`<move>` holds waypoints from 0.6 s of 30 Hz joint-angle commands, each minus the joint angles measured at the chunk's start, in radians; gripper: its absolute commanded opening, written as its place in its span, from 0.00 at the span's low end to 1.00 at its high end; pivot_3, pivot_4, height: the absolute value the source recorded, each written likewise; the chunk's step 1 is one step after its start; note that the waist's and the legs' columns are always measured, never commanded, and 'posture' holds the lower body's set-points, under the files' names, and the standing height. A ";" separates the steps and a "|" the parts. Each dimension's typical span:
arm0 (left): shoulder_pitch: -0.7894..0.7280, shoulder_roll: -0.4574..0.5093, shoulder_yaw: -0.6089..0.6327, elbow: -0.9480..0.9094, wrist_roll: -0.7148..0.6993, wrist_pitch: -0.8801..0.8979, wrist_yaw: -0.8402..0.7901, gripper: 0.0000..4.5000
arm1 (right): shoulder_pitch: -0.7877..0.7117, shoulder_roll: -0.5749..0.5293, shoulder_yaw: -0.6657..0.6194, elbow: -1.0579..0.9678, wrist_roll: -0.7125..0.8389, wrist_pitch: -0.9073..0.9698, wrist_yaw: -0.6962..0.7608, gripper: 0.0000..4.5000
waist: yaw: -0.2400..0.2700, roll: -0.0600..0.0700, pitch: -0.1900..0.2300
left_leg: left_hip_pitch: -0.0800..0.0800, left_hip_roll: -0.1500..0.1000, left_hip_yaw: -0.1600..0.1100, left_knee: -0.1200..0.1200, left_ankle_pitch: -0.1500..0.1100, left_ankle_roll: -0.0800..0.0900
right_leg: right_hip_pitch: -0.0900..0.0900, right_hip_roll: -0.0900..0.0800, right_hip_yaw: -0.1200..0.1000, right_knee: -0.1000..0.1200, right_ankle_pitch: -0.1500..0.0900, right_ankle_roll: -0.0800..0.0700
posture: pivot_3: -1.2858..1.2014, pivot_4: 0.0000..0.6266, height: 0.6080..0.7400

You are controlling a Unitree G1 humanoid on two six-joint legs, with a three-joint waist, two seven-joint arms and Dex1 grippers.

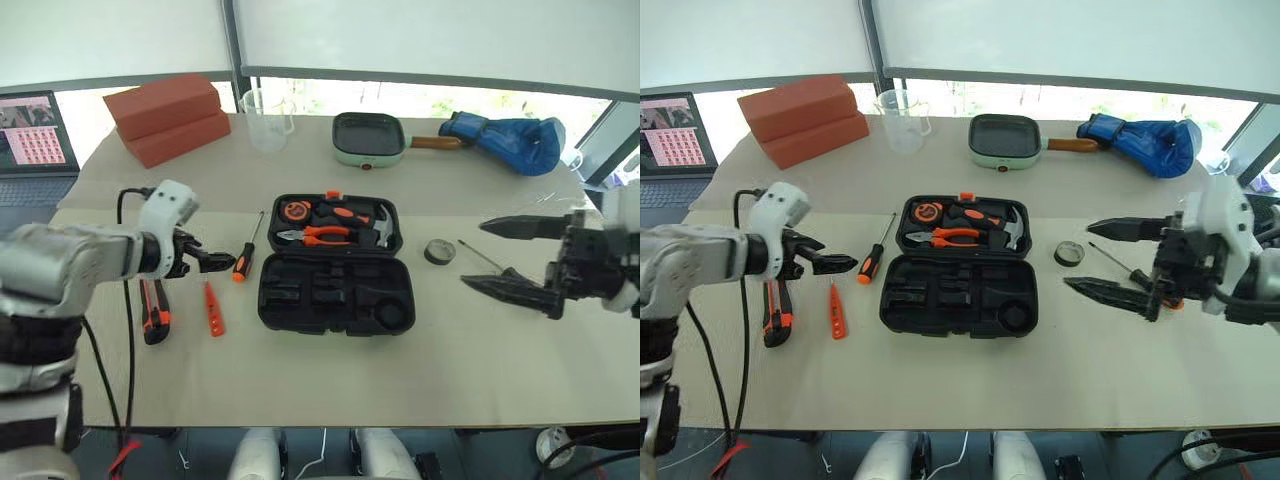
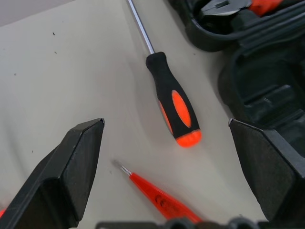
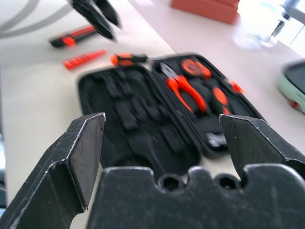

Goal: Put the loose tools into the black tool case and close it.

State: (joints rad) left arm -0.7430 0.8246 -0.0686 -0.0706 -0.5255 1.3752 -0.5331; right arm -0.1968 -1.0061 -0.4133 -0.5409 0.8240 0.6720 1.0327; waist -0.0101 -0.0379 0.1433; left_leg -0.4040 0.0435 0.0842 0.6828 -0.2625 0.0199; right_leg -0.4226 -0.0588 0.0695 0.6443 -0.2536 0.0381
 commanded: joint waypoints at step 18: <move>-0.084 -0.160 -0.108 0.414 0.254 -0.212 -0.017 0.19 | -0.111 0.063 0.141 -0.112 0.068 0.002 -0.127 1.00 | 0.012 -0.001 0.000 | -0.002 0.000 -0.001 0.004 0.000 0.000 | 0.000 -0.001 -0.001 0.001 0.000 0.001 | 0.52 0.24 1.00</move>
State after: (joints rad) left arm -0.8436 0.6651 -0.2211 0.3039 -0.2901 1.1397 -0.5899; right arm -0.3040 -0.9350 -0.2482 -0.6253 0.8849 0.6875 0.9120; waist 0.0016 -0.0386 0.1437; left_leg -0.4060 0.0433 0.0834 0.6866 -0.2625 0.0200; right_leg -0.4226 -0.0593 0.0685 0.6458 -0.2536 0.0389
